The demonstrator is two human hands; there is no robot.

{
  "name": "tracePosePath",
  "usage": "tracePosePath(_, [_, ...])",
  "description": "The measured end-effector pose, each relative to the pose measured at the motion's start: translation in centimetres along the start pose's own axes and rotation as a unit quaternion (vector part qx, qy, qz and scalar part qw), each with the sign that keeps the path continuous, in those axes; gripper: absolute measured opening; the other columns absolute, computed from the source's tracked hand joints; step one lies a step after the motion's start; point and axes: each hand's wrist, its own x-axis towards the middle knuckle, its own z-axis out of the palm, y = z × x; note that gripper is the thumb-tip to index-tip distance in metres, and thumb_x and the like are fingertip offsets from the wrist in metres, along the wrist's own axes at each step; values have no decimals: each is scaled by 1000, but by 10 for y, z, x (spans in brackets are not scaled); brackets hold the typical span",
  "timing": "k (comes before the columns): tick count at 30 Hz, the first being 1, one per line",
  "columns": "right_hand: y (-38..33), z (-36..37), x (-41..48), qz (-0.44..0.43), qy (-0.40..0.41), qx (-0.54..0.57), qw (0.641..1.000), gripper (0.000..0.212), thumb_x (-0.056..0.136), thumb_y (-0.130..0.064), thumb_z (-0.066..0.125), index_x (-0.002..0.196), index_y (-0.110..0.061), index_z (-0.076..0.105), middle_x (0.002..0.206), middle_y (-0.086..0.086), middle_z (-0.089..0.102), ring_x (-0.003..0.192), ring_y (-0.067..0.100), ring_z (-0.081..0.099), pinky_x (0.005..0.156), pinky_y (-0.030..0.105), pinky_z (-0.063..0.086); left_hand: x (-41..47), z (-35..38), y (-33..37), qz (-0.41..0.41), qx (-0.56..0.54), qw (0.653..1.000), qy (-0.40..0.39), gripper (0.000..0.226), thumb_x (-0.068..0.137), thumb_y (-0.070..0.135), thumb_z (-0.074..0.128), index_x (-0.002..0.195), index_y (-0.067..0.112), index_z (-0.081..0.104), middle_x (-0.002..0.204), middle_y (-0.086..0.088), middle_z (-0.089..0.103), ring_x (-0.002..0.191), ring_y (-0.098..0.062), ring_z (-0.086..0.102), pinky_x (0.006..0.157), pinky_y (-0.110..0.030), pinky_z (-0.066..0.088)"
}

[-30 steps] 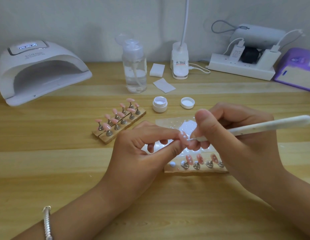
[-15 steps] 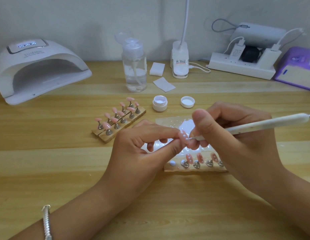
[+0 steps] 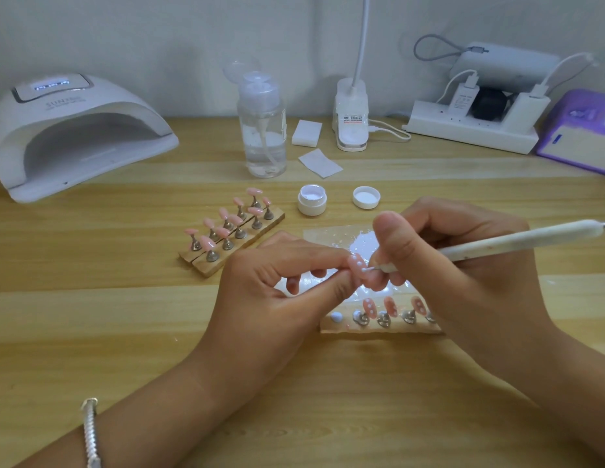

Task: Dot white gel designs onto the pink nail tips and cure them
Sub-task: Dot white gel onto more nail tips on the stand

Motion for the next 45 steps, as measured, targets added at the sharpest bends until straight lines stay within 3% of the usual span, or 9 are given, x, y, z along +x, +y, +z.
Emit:
tracePosePath(34, [3, -1, 0, 0, -9, 4, 1000, 30, 96, -21, 63, 67, -15, 66, 59, -7, 67, 54, 15, 66, 52, 17, 47, -1, 0, 0, -3, -1, 1000, -4, 8, 79, 21, 76, 85, 25, 79, 77, 11, 74, 71, -13, 54, 62, -20, 41])
tracePosePath(40, [1, -3, 4, -2, 2, 57, 998, 32, 94, -23, 63, 63, -13, 62, 55, -3, 63, 50, 19, 65, 52, 22, 49, -1, 0, 0, 1, -8, 1000, -6, 7, 79, 26, 78, 86, 25, 80, 77, 9, 73, 71, -10, 53, 62, -20, 41])
tracePosePath(45, [-7, -17, 22, -22, 57, 100, 993, 32, 90, -40, 65, 62, -24, 65, 53, -9, 57, 43, 16, 55, 48, 24, 43, 0, 1, 2, -4, -4, 1000, 7, 7, 78, 22, 77, 80, 29, 78, 69, 19, 66, 68, -5, 50, 62, -17, 40])
